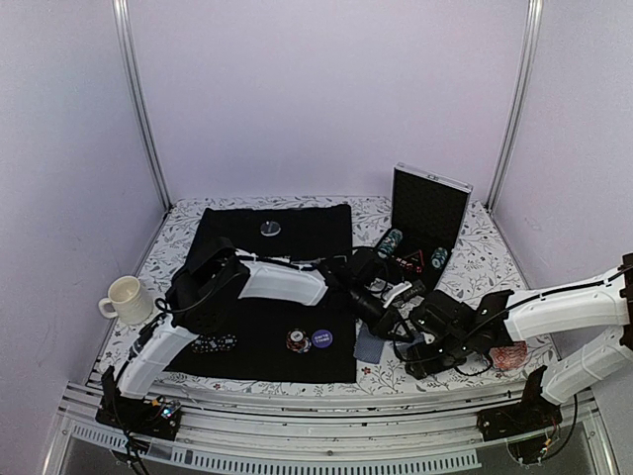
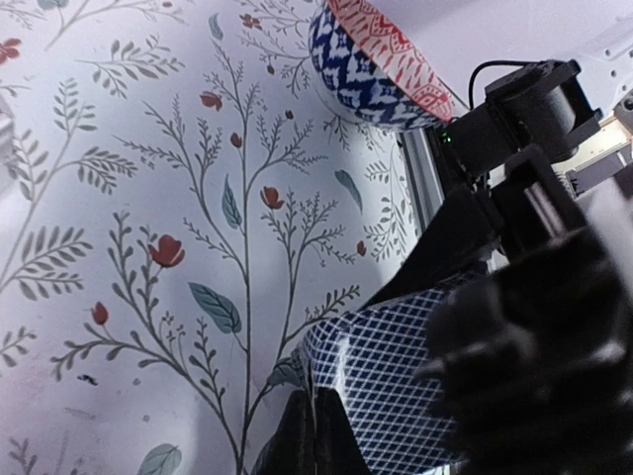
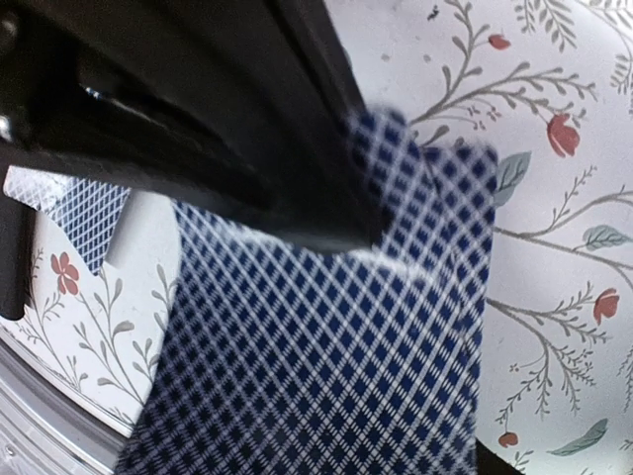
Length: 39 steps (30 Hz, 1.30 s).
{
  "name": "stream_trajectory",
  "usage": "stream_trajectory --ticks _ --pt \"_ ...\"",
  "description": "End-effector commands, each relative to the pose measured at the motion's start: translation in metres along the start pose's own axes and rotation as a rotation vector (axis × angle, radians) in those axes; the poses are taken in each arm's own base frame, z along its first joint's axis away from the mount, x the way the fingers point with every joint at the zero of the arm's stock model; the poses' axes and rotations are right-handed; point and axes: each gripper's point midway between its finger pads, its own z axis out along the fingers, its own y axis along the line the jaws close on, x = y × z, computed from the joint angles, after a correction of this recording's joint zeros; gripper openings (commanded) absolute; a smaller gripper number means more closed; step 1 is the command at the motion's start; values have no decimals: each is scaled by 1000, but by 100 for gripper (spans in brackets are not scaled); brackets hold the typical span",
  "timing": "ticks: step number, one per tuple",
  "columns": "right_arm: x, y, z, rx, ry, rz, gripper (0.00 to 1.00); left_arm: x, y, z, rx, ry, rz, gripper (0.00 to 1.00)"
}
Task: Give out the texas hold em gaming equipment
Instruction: Place the face-down deck piles on the poker table mat.
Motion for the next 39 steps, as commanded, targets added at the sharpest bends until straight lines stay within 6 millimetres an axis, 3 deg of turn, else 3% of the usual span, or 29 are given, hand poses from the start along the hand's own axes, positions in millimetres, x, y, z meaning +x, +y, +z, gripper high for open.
stream_trajectory --ticks 1,10,16,25,33,39 --pt "6 -14 2 51 -6 74 67 30 -7 25 23 84 -13 0" --pt "14 -10 -9 9 17 128 99 29 -12 25 17 89 -1 0" --pt "3 -10 -33 4 -34 155 99 24 -18 29 15 85 8 1" --pt "-8 -25 -58 74 -101 213 99 16 -25 28 8 64 -38 24" --pt "-11 -27 -58 81 -116 221 99 6 -40 23 -7 44 -17 35" --pt "-8 -30 -53 78 -97 235 99 1 -51 21 1 40 -2 38"
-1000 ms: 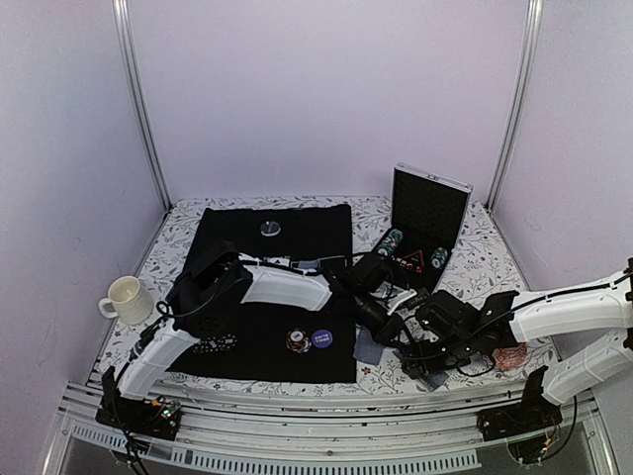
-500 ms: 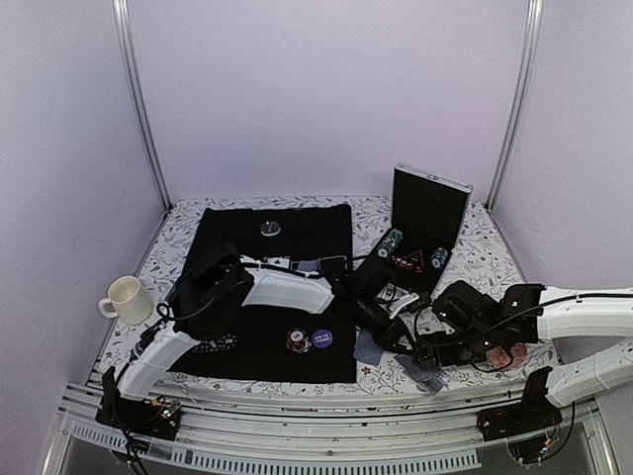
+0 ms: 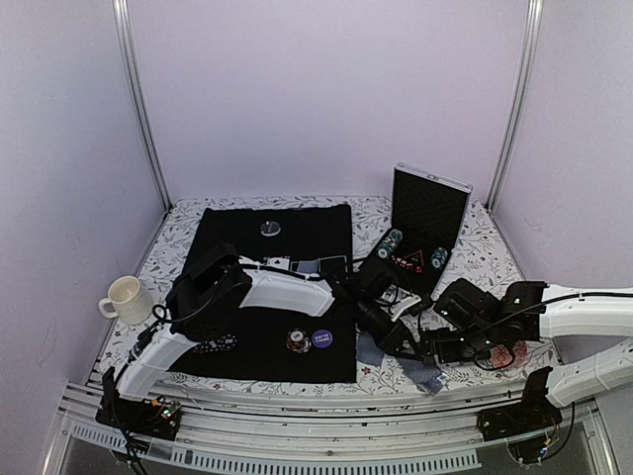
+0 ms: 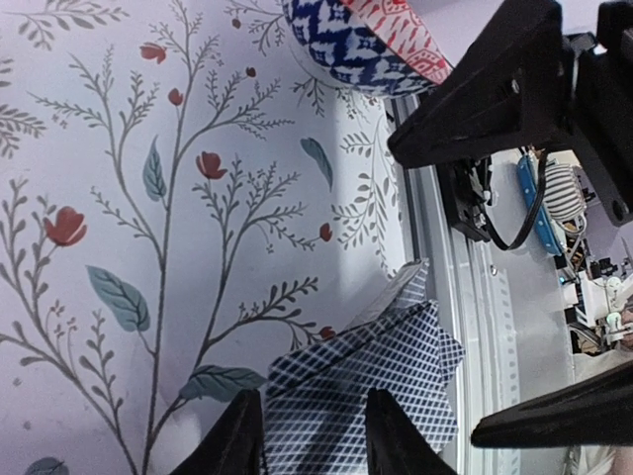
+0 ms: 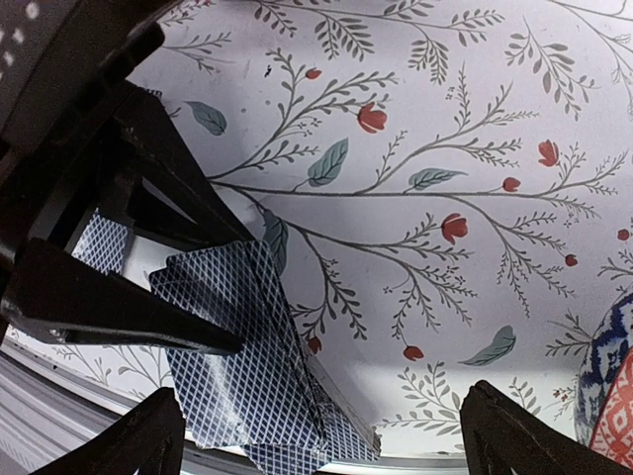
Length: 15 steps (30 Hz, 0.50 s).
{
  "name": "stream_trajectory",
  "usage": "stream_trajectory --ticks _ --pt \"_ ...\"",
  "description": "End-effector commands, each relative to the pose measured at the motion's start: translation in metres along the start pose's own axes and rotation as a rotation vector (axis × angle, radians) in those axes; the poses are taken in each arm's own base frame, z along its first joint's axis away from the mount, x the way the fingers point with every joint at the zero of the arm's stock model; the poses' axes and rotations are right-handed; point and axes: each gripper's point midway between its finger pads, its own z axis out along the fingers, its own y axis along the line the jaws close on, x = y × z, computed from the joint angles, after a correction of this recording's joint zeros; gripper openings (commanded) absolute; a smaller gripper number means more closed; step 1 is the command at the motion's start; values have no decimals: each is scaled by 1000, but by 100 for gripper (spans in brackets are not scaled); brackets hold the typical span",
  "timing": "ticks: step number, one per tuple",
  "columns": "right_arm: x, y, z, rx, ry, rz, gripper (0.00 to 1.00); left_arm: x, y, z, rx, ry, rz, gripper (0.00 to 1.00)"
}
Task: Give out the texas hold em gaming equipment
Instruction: Adjust the face-down deck piles at the corner of the board.
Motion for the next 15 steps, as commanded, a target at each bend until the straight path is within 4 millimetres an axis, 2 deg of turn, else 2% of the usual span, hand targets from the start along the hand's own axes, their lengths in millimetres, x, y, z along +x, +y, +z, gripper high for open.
stream_trajectory --ticks 1,10,15 --pt "-1 -4 0 1 -1 33 97 -16 -31 -5 17 -22 46 38" --pt "3 -3 2 -58 27 69 74 -13 -35 1 29 -11 -2 34" --pt "9 -2 5 -71 56 77 69 -23 -34 -3 6 -61 -63 34"
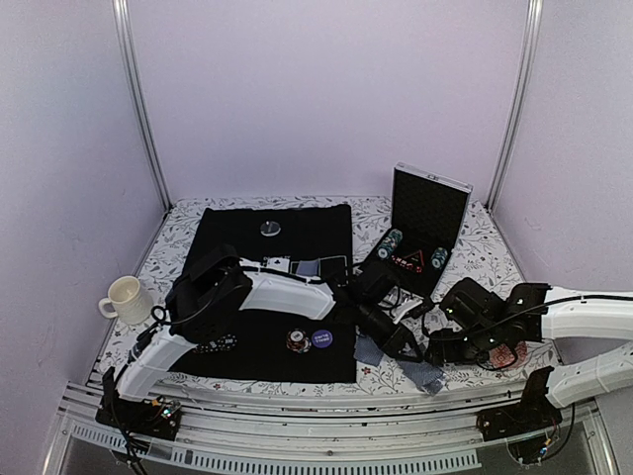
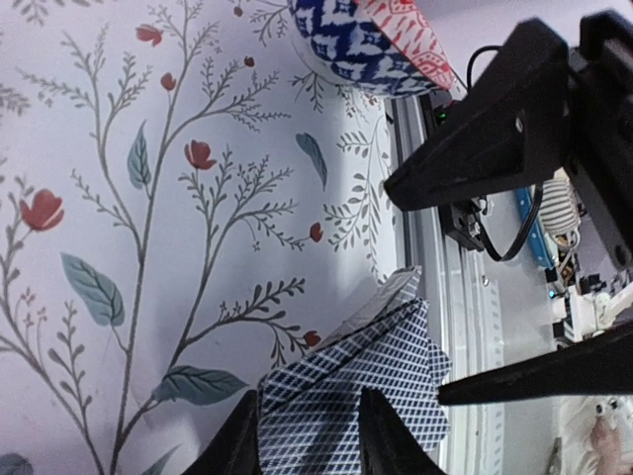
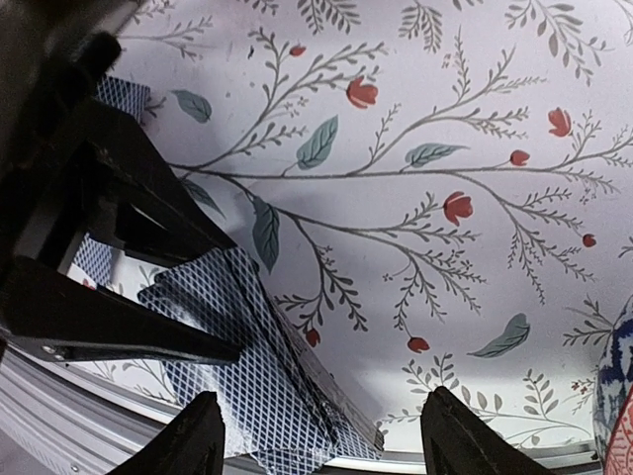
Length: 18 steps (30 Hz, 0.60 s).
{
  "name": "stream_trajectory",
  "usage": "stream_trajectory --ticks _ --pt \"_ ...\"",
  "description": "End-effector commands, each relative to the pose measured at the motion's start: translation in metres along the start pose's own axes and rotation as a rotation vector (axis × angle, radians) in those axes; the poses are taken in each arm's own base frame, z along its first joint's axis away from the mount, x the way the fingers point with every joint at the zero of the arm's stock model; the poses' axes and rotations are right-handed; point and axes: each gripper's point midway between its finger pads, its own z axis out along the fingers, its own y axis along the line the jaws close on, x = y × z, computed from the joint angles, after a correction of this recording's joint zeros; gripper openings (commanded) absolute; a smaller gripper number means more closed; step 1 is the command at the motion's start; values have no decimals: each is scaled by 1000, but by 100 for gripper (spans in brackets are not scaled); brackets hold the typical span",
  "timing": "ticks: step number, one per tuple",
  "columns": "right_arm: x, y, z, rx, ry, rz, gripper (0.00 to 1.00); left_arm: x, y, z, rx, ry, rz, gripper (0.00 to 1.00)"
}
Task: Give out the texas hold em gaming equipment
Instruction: Adjust the face-down deck piles at the corner of the board.
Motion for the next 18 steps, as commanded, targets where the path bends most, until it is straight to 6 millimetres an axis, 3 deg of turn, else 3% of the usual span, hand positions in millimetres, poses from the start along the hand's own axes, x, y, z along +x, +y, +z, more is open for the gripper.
stream_trajectory --ticks 1,9,14,18 --pt "6 1 1 -31 24 19 69 -25 -28 -10 0 -71 -19 34" --pt "16 -3 -2 -26 71 42 66 -33 -27 -27 -76 -159 -32 46" --pt "32 -11 -5 -18 128 104 60 -25 -17 -29 -110 -147 -72 43" --pt "44 -5 -1 -80 170 153 52 -23 -15 -32 -103 -154 -79 41"
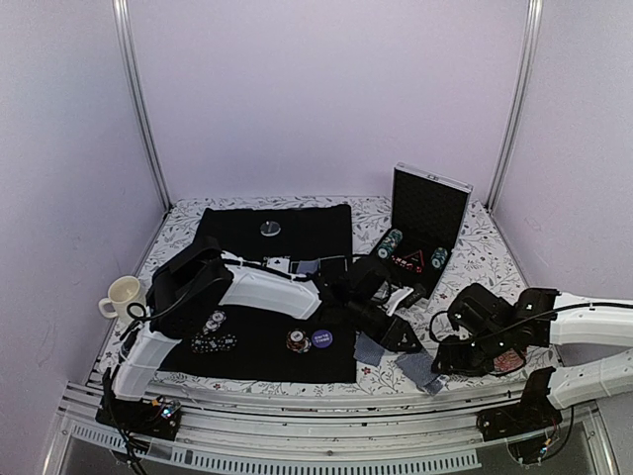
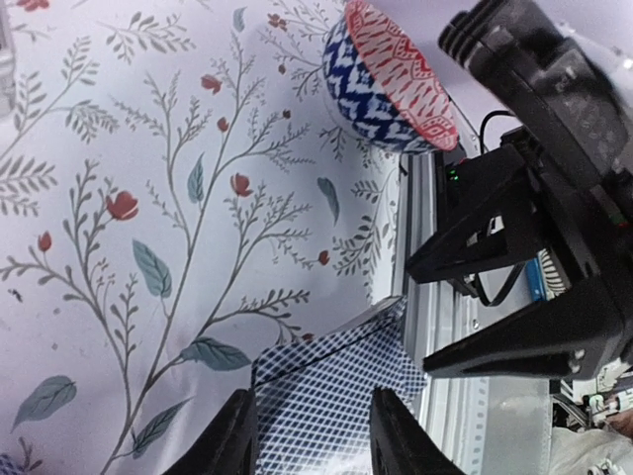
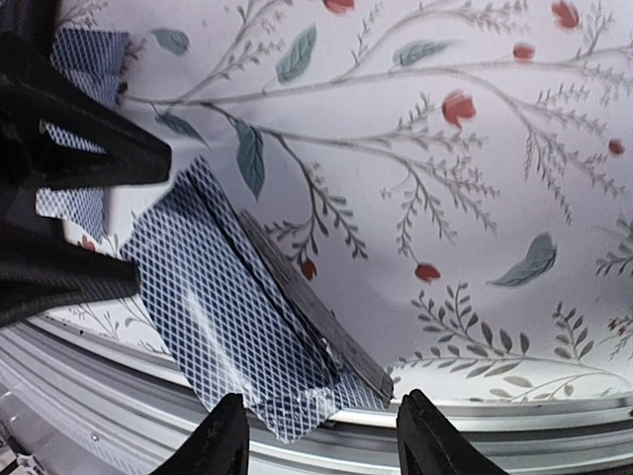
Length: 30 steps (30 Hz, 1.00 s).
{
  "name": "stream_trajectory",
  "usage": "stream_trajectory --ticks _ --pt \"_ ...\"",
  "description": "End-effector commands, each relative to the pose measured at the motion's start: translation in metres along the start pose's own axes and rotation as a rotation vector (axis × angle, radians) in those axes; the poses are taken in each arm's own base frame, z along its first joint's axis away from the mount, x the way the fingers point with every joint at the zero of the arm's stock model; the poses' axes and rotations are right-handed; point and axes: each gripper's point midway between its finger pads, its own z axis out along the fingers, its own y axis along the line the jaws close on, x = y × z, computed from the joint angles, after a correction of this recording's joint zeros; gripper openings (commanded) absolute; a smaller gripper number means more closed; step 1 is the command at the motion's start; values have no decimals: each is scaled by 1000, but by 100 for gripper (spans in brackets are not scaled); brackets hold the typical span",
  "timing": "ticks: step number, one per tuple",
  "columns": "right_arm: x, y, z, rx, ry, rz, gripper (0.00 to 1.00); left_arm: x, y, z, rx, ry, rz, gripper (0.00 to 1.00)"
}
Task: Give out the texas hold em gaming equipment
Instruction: Adjust the face-down deck piles at the corner of the board.
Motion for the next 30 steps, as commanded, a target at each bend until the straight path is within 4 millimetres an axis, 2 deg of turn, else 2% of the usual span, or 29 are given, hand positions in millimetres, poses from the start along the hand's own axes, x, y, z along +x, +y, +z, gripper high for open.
stream_trajectory --ticks 1,7,14,20,23,30 --pt "18 -3 7 -36 67 74 52 -6 -9 -6 5 -28 7 41" --pt "13 -6 21 -4 49 79 55 0 -5 -5 0 -10 1 42" --pt "5 -9 27 29 9 66 56 8 -1 -2 -1 18 -8 41" --pt "-3 -7 28 10 -34 67 57 9 -16 1 54 33 20 36" --pt "-4 -12 32 24 -47 67 57 10 -24 3 84 47 31 36" --pt "-9 -16 37 33 -70 56 59 14 -30 4 121 66 32 36"
